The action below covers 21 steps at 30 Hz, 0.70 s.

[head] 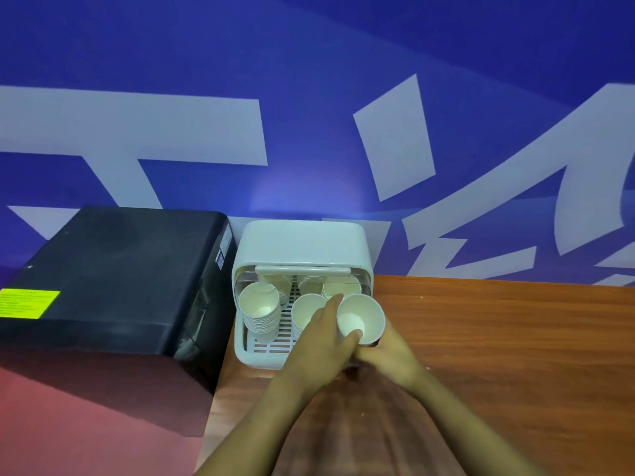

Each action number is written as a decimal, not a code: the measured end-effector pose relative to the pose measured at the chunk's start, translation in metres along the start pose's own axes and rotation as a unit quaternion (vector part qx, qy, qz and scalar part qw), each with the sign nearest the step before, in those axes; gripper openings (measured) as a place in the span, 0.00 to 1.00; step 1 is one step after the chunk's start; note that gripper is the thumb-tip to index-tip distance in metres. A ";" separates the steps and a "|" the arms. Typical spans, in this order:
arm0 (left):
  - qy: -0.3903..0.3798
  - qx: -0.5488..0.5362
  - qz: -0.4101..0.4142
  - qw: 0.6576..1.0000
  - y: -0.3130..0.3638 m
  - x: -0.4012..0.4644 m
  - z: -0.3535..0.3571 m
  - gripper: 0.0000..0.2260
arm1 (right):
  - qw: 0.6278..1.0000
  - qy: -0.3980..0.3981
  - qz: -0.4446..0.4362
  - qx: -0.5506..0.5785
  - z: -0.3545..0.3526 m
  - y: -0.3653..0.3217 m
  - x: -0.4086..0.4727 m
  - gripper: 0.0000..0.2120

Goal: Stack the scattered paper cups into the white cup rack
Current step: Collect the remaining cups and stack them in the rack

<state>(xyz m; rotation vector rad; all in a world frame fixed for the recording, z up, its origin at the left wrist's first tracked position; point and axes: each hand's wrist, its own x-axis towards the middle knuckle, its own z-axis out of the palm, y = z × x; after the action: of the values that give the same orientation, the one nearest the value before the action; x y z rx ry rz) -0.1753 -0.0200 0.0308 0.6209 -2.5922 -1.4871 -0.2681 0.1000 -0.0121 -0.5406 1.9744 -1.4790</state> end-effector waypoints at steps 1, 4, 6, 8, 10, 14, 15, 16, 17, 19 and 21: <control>-0.004 -0.003 -0.001 1.000 -0.003 0.000 0.001 0.27 | 1.000 -0.002 0.004 -0.001 0.000 0.006 0.003 0.38; 0.021 0.047 0.017 0.999 -0.012 -0.003 -0.002 0.21 | 1.000 0.001 0.025 -0.005 0.003 0.019 0.010 0.33; 0.063 0.139 0.035 0.988 -0.018 -0.001 -0.009 0.19 | 0.998 0.022 0.038 -0.040 0.006 0.026 0.016 0.32; 0.080 0.232 0.037 0.969 -0.026 0.004 -0.016 0.20 | 0.989 0.038 0.062 -0.131 0.006 0.034 0.023 0.37; 0.061 0.300 0.015 0.952 -0.033 0.011 -0.021 0.22 | 0.977 0.033 0.092 -0.191 0.006 0.038 0.027 0.37; 0.002 0.371 0.004 0.929 -0.043 0.019 -0.018 0.21 | 0.975 0.034 0.086 -0.201 0.007 0.040 0.027 0.41; -0.008 0.389 0.011 0.921 -0.045 0.020 -0.016 0.19 | 0.976 0.035 0.085 -0.199 0.007 0.038 0.025 0.42; -0.018 0.412 0.015 0.911 -0.047 0.021 -0.014 0.16 | 0.977 0.041 0.082 -0.193 0.007 0.036 0.022 0.42; -0.031 0.439 0.016 0.898 -0.048 0.020 -0.013 0.14 | 0.978 0.050 0.076 -0.185 0.006 0.034 0.018 0.43; -0.049 0.487 0.015 0.872 -0.052 0.020 -0.012 0.13 | 0.980 0.080 0.047 -0.178 0.007 0.030 0.012 0.45; -0.055 0.513 0.006 0.857 -0.053 0.020 -0.016 0.13 | 0.969 0.115 -0.010 -0.219 0.010 0.022 0.005 0.45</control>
<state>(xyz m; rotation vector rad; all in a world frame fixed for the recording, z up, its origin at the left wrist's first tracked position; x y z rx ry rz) -0.1733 -0.0639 -0.0078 0.5580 -3.3136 0.0249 -0.2648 0.0962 -0.0357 -0.5945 2.5076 -1.1559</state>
